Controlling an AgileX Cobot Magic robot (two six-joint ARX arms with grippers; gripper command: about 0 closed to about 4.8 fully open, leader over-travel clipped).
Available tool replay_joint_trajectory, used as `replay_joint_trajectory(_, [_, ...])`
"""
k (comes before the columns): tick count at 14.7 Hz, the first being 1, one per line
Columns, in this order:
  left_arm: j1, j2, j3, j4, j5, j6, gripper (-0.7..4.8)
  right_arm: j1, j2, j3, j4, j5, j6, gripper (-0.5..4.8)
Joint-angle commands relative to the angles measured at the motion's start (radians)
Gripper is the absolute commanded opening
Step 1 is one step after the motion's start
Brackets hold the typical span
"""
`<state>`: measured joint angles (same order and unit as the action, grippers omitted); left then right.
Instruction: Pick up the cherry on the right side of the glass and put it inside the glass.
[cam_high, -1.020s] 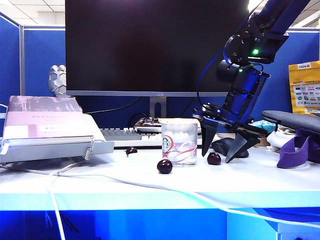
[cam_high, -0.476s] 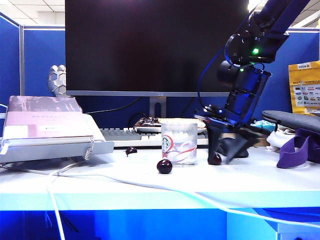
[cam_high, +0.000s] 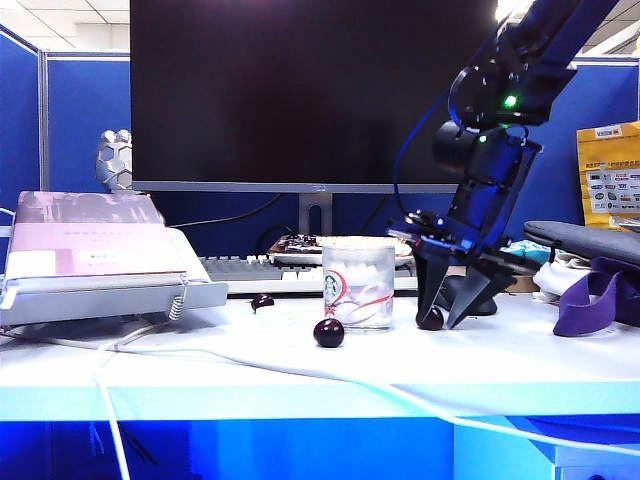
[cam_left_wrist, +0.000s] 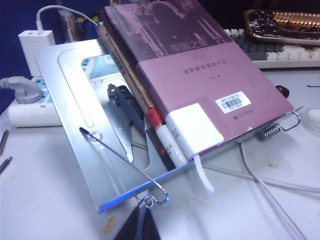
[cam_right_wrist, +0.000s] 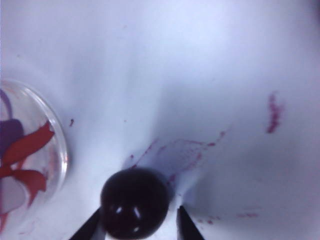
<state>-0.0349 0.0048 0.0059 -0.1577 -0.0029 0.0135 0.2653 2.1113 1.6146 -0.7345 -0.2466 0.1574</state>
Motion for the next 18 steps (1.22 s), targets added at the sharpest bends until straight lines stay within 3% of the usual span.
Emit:
replay_joint_trajectory(1, [0.001,-0.003,0.0,-0.012,0.004,0.005,-0.05,-0.002,-0.056,0.003,0.055,0.013,0.0,1.92])
replay_joint_trajectory(4, [0.001,-0.003,0.0,-0.012,0.004,0.005,-0.05,-0.002,-0.063,0.003,0.069,0.0,0.0,2.28])
replay_joint_trajectory(5, [0.001,-0.003,0.0,-0.012,0.004,0.005,-0.05,-0.002,-0.063,0.003,0.071,-0.008,0.0,2.76])
replay_joint_trajectory(6, [0.001,-0.003,0.0,-0.012,0.004,0.005,-0.05,-0.002,-0.063,0.003,0.076,-0.01,0.0,2.84])
replay_joint_trajectory(18, [0.001,-0.003,0.0,-0.012,0.004,0.005,-0.05,-0.002,-0.004,0.002,0.068,-0.006,0.02,2.83])
